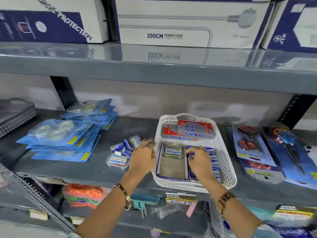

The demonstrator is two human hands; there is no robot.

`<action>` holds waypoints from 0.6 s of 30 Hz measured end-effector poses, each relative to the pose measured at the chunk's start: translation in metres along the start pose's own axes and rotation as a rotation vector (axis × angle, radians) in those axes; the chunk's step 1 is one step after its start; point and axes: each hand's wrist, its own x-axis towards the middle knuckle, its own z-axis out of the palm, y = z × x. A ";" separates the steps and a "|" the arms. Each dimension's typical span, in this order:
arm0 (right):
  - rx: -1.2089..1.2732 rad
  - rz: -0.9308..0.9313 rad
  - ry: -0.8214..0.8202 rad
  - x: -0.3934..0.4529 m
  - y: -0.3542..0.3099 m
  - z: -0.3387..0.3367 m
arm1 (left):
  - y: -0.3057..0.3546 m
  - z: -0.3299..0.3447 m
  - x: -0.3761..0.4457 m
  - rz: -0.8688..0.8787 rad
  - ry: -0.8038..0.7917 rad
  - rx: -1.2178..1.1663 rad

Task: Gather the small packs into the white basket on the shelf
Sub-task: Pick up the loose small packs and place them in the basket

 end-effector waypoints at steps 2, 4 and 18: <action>-0.015 -0.040 0.034 -0.002 -0.006 -0.003 | -0.012 -0.005 -0.005 -0.052 0.064 -0.032; -0.016 -0.100 0.056 -0.006 -0.015 -0.002 | -0.027 -0.011 -0.011 -0.107 0.087 -0.010; -0.149 -0.449 -0.216 -0.018 -0.118 0.056 | -0.102 -0.018 -0.063 -0.376 -0.057 0.162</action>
